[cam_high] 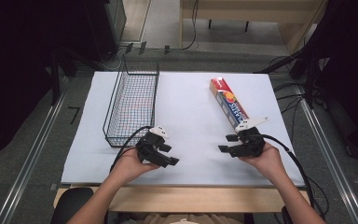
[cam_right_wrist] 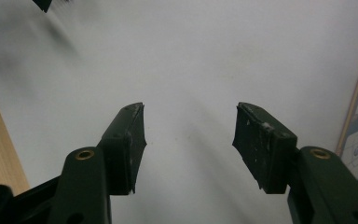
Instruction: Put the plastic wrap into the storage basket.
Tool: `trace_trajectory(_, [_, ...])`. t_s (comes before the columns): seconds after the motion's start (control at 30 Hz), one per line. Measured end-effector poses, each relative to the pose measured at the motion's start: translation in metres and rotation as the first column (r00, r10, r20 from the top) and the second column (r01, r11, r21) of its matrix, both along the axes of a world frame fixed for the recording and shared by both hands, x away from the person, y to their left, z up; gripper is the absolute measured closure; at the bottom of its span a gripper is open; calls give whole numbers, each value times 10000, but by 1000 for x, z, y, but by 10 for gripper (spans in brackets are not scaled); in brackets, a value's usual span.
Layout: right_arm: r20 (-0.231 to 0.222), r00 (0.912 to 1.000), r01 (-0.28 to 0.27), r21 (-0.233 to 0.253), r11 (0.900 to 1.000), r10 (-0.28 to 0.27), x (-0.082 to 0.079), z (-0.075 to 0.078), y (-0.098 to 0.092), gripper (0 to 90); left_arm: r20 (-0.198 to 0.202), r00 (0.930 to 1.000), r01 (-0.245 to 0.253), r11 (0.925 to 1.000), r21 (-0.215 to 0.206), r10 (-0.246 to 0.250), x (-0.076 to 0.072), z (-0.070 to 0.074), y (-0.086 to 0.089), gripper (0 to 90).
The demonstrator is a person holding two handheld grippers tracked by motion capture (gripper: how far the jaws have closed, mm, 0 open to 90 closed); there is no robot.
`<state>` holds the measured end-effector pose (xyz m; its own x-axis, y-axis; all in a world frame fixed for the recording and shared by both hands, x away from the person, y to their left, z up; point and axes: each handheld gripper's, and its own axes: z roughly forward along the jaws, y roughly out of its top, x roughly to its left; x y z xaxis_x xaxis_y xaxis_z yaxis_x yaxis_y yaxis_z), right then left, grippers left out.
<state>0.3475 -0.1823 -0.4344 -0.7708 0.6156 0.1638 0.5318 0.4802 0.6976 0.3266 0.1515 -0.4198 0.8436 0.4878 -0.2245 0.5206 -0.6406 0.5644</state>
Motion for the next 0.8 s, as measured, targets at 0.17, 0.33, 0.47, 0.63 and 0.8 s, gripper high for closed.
trace_trajectory(0.17, [-46,10000,63,-6,10000,-63,-3,-1,-3,441,-56,10000,72,10000,27,-72,0,0,-2,401])
trace_trajectory(0.33, [67,9998,185,-29,9998,-185,-4,-1,-5,429,-222,9997,-73,10000,-11,72,4,-2,-2,408])
trace_trajectory(0.47, [247,9992,329,-61,9994,-328,-5,-1,-7,420,-158,9999,58,10000,20,-57,4,0,-3,407])
trace_trajectory(0.63, [173,9994,301,18,9995,-301,-7,-1,-9,424,-118,9999,55,9999,86,-54,5,0,-3,404])
trace_trajectory(0.8, [101,9995,284,102,9995,-285,-8,1,-9,429,-91,9999,103,9999,94,-102,3,1,-5,400])
